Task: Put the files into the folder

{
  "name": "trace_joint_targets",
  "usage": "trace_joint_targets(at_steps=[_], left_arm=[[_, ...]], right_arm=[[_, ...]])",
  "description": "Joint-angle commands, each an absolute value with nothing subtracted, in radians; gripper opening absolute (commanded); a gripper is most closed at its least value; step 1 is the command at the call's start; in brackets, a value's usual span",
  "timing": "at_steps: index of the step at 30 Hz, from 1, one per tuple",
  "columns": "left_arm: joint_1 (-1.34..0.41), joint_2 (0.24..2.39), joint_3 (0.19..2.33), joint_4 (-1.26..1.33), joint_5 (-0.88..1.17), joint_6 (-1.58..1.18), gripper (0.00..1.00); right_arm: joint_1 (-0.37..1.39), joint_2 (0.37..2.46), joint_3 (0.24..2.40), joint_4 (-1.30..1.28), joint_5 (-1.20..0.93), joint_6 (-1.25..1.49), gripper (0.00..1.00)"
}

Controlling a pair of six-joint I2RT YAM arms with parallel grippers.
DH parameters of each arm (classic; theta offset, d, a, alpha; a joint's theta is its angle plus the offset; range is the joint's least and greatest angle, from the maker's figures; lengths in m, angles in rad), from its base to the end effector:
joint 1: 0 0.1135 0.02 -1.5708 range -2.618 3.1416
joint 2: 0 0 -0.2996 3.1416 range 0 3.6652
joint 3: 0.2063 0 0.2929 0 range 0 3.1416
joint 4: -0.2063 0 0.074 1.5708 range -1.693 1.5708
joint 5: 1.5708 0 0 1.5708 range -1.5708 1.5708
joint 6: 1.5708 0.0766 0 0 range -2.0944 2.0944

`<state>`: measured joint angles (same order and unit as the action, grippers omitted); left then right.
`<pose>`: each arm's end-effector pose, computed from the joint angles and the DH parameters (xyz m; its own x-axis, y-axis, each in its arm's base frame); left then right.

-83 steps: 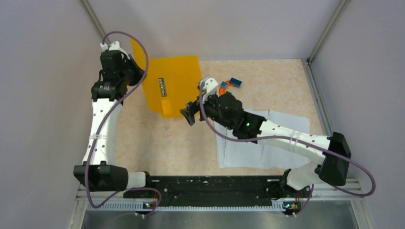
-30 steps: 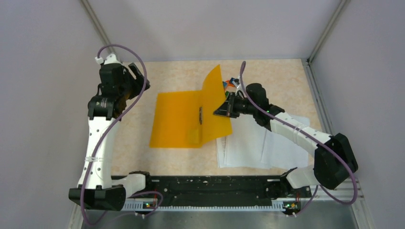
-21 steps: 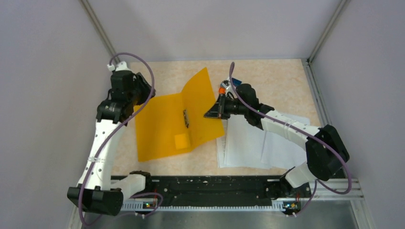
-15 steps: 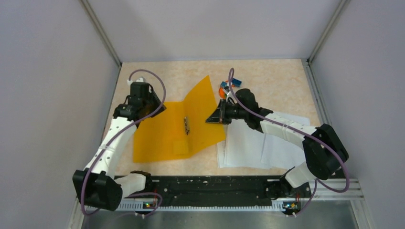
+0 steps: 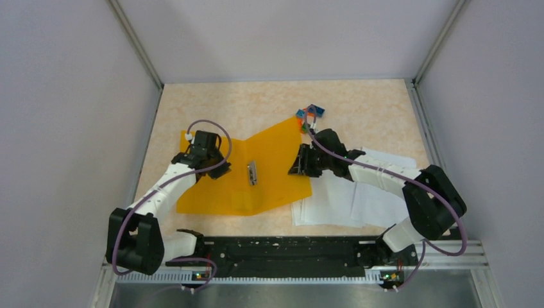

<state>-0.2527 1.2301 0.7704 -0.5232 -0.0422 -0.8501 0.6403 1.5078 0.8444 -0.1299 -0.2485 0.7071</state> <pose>0.2786 -0.0686 0.1972 -0.7023 -0.5939 -0.3924 -0.4554 0.7986 -0.3935 0.2838 0.2349 0.1776 -0.9006 0.1143 -0.4194 -0.1742 0.7892 0.5890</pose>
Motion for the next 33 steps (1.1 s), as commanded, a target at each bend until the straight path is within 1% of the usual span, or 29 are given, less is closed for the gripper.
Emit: trace_joint_targets(at_steps=[1, 2, 7, 11, 13, 15, 17, 20, 25, 27, 33], left_arm=[[-0.275, 1.216, 0.737, -0.465, -0.12, -0.915, 0.0], [-0.279, 1.216, 0.735, -0.463, -0.119, -0.916, 0.0], [-0.301, 1.226, 0.76, -0.459, -0.091, -0.918, 0.0], [-0.316, 1.217, 0.801, -0.474, -0.084, -0.922, 0.0], [-0.319, 1.214, 0.819, -0.484, -0.087, -0.922, 0.0], [-0.32, 1.209, 0.831, -0.492, -0.089, -0.925, 0.0], [-0.322, 1.209, 0.838, -0.492, -0.087, -0.928, 0.0], [-0.327, 1.216, 0.849, -0.496, -0.085, -0.933, 0.0], [-0.328, 1.21, 0.85, -0.498, -0.083, -0.942, 0.01], [-0.328, 1.205, 0.849, -0.5, -0.084, -0.942, 0.02], [-0.328, 1.197, 0.844, -0.516, -0.102, -0.935, 0.04]], right_arm=[[0.638, 1.463, 0.886, -0.256, -0.073, 0.633, 0.61], [0.638, 1.453, 0.897, -0.273, -0.047, 0.629, 0.65], [0.65, 1.406, 1.023, -0.423, 0.104, 0.584, 0.72], [0.705, 1.382, 1.156, -0.514, 0.197, 0.559, 0.73], [0.773, 1.422, 1.241, -0.563, 0.256, 0.54, 0.73], [0.855, 1.505, 1.346, -0.631, 0.339, 0.517, 0.73], [0.898, 1.585, 1.409, -0.654, 0.346, 0.509, 0.72], [0.918, 1.651, 1.421, -0.612, 0.294, 0.521, 0.68], [0.939, 1.743, 1.398, -0.441, 0.169, 0.535, 0.68], [0.962, 1.804, 1.411, -0.404, 0.175, 0.528, 0.69], [0.984, 1.93, 1.41, -0.332, 0.205, 0.531, 0.78]])
